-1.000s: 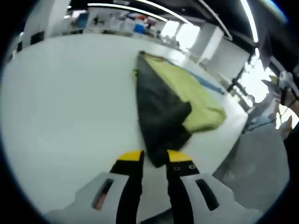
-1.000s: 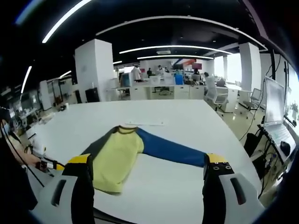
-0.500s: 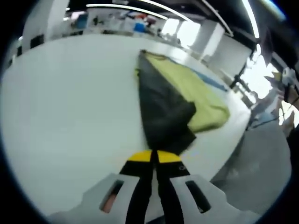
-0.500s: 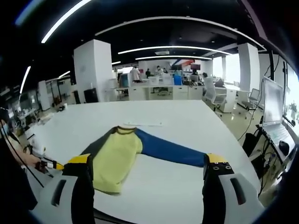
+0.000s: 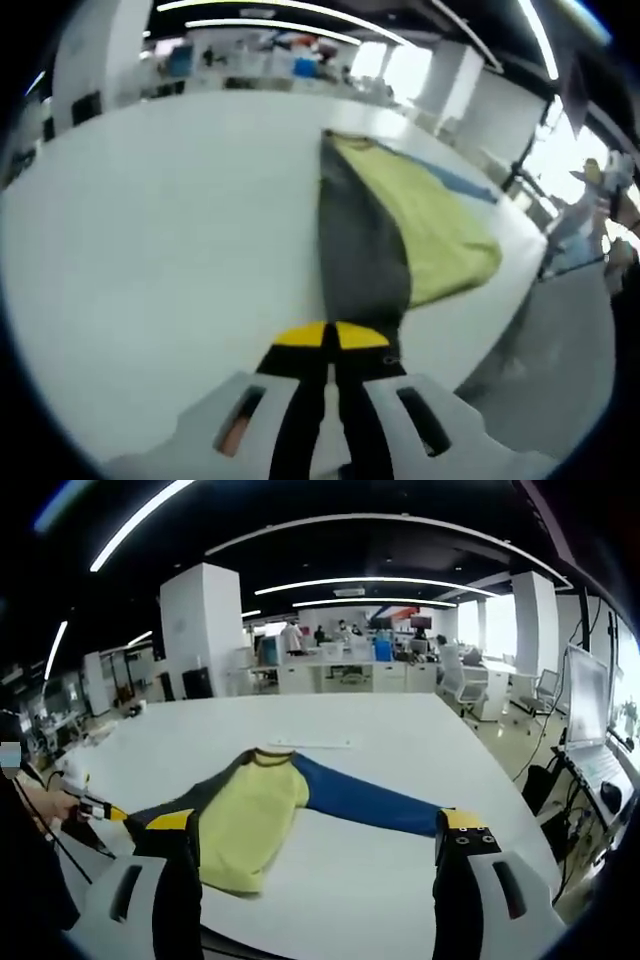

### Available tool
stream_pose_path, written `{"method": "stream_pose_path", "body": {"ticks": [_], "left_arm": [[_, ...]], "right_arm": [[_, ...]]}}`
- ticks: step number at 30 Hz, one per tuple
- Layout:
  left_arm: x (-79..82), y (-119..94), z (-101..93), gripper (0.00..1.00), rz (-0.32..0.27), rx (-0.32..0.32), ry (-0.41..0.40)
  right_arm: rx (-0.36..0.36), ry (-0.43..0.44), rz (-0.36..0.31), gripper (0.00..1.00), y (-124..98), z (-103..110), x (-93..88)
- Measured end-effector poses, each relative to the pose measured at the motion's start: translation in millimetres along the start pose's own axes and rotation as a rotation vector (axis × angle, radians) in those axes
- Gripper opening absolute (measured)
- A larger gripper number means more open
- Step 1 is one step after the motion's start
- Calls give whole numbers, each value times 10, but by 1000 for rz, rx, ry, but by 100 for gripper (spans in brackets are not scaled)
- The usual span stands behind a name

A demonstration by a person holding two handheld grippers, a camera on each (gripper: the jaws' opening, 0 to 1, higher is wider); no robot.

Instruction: Fold the garment on the visible template until the final outline fits inside the template.

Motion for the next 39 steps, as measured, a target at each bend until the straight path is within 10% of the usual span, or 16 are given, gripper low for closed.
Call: {"method": "stream_pose_path", "body": {"ticks": [39], "left_arm": [[720, -238, 1353, 0, -14, 206, 43]], "right_arm": [[-23, -16, 47, 97, 142, 79, -2]]}}
Point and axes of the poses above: the point that each gripper's makers call its tool centre point, and the gripper's own axes: y roughly forward along the fingers, z roughly to its left, x roughly out of its top, the point moved 6 cm from there along -y, roughly backward along the fingers, and after that the axes turned 3 degrees about -y, right-handed, at the moved point
